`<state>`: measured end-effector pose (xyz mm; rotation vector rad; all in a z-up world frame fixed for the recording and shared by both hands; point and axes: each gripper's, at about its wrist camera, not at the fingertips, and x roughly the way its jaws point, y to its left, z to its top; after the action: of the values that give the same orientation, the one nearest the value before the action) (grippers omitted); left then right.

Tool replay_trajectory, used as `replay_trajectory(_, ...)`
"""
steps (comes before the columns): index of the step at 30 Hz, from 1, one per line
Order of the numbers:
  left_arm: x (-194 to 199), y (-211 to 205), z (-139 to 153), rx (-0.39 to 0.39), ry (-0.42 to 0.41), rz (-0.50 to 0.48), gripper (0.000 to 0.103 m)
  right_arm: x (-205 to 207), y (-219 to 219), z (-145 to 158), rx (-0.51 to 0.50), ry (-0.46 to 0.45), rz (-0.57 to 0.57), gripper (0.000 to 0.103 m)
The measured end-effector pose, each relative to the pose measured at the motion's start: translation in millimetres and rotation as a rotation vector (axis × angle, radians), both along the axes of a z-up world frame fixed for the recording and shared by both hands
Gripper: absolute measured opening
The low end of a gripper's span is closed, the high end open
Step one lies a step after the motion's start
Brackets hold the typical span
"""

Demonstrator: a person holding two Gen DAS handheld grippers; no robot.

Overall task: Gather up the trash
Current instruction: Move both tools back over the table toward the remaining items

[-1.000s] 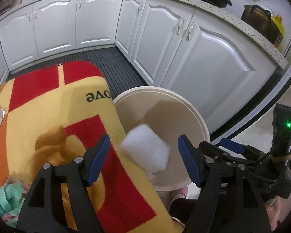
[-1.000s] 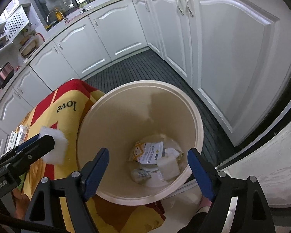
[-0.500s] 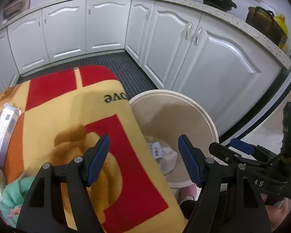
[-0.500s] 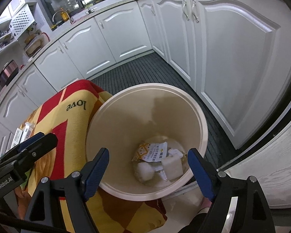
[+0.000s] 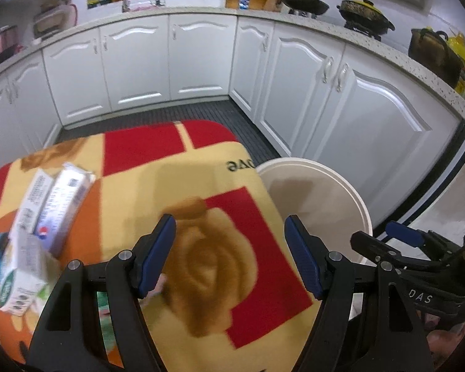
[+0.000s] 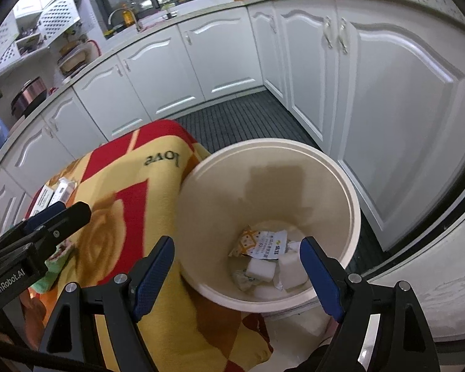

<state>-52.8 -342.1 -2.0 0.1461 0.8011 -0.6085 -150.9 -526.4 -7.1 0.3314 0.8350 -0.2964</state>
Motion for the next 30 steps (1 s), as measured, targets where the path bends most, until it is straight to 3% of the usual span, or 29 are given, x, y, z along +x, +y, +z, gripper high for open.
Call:
replay_trajectory(19, -1.3, 95.2, 21.6, 0.016, -0.072, 0.181, 0.072, 12.7, 78.5, 35.4, -0.075, -0.076, 0.153, 0.087)
replay_trajectory(30, 0.6, 176.3, 23.9, 0.018, -0.034, 0.293, 0.072, 27.9, 128.1, 35.8, -0.071, -0.066, 0.276, 0.087)
